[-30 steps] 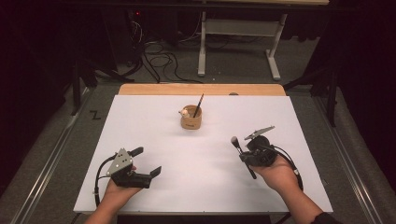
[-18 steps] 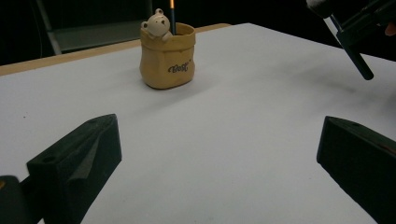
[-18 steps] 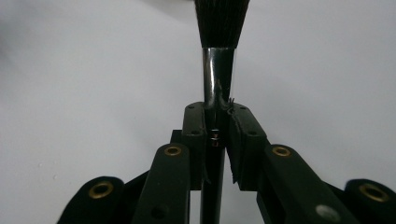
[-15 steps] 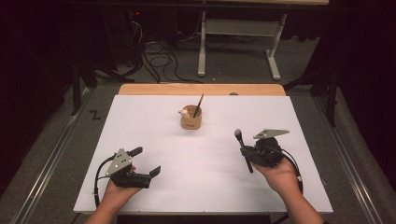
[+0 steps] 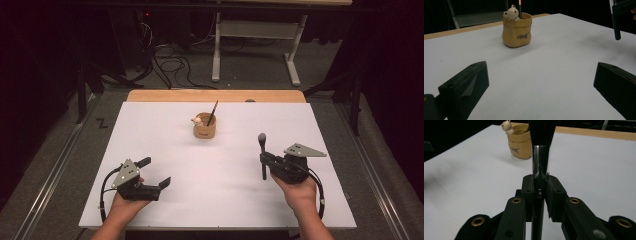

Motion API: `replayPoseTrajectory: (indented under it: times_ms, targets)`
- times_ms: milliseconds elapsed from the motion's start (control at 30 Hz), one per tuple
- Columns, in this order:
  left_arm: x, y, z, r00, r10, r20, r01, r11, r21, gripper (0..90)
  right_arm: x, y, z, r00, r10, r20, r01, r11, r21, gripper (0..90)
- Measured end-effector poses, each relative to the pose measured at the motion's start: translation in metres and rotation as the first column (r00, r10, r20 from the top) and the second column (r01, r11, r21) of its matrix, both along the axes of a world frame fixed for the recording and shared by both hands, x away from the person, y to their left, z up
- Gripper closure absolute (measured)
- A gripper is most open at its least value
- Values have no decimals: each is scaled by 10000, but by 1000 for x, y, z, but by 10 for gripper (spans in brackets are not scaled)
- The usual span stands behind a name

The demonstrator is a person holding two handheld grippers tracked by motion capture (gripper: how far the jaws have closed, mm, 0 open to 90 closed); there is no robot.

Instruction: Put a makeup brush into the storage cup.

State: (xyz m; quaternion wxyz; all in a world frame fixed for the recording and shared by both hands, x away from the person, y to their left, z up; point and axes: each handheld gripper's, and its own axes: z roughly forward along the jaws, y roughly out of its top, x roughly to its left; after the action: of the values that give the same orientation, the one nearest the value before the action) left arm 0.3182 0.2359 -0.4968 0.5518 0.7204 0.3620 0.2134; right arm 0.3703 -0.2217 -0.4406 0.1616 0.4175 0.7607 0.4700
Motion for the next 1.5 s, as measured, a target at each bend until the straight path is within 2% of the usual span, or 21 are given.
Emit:
replayPoseTrajectory:
  times_ms: [100,167,300,500,700,800,933,1067,1133,1500]
  targets:
    - [0,1,0,9999,111,-38,-111,9999,-91,6,-4,-4,-6,9995,-136,294,131,9998,168,791]
    - [1,1,0,9998,154,-97,-155,9998,-131,6,-8,-5,-11,9950,-236,966,219,9996,188,790]
    - [1,0,0,9998,186,-118,-188,9998,-120,6,-12,-6,-20,9887,-382,1452,338,9989,332,791]
    - [0,0,0,10000,57,-57,-58,10000,-44,6,-10,-9,-22,9909,-421,1280,339,9973,650,791]
    - [-1,0,0,9999,65,-90,-66,10000,-10,6,-11,-8,-21,9891,-398,1419,291,9966,768,791]
    - [0,-2,0,10000,-27,-58,28,10000,71,6,-13,-4,-17,9861,-200,1651,76,9972,750,791]
    - [0,-3,0,9998,-198,-29,198,9996,190,6,-12,5,-11,9831,-224,1819,27,9942,1077,791]
    - [0,-4,0,9996,-275,-64,276,9995,136,6,-5,15,-7,9739,-241,2256,-4,9942,1076,791]
    - [0,-5,0,9995,-316,-49,317,9994,164,6,-1,20,-6,9724,-271,2316,-2,9931,1173,791]
    - [-1,-4,1,9995,-324,19,323,9994,151,6,31,39,0,9765,-403,2119,89,9891,1469,791]
